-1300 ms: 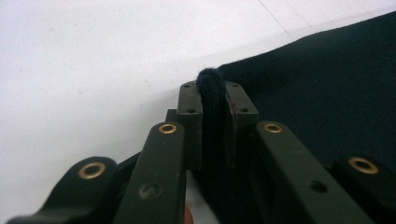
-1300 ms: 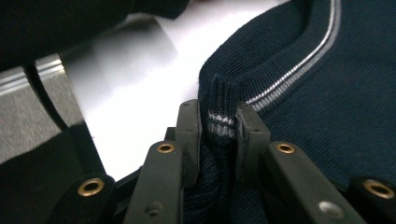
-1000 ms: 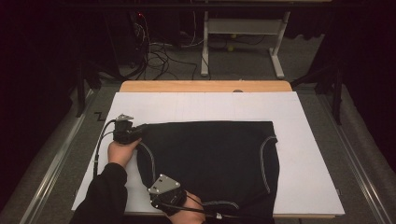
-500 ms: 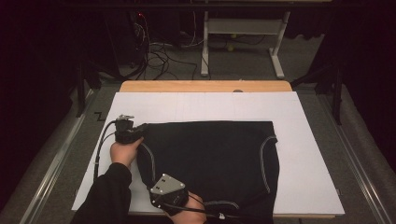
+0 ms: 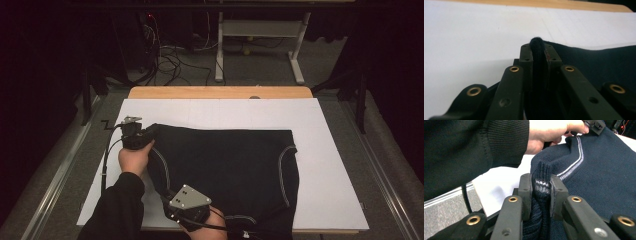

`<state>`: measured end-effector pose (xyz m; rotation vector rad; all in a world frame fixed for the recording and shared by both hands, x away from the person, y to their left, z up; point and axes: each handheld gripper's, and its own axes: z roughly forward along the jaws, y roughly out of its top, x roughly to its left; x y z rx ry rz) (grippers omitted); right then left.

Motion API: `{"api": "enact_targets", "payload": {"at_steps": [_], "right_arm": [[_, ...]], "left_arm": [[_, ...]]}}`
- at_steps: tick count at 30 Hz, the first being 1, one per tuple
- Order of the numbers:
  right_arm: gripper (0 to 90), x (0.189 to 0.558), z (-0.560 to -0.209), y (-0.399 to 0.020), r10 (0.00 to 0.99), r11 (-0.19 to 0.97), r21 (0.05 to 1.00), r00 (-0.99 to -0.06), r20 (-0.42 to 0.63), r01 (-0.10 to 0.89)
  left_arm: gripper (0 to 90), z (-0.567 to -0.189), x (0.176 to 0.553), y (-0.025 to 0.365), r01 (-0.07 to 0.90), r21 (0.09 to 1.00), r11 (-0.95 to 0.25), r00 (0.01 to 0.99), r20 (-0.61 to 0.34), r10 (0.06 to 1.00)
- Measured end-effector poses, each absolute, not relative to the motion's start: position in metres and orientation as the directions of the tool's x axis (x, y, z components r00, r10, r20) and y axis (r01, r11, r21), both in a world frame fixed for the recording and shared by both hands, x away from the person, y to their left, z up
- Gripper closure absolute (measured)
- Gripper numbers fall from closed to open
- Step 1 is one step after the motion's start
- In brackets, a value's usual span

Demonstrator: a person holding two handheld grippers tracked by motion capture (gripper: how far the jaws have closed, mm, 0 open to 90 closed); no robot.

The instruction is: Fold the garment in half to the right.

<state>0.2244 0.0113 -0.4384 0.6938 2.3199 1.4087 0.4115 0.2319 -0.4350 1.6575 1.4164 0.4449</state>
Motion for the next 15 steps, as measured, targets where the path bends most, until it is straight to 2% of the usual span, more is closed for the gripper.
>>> {"api": "enact_targets", "payload": {"at_steps": [9, 15], "right_arm": [[75.8, 0.226, -0.430, 0.006, 0.572, 0.358, 0.906, -0.820, -0.021, 0.226], [75.8, 0.228, -0.432, 0.011, 0.564, 0.373, 0.900, -0.825, -0.028, 0.225]], "left_arm": [[76.6, -0.421, 0.413, 0.228, 0.574, 0.817, 0.049, 0.295, -0.263, 0.919], [76.4, -0.425, 0.415, 0.232, 0.576, 0.816, 0.048, 0.291, -0.259, 0.921]]}}
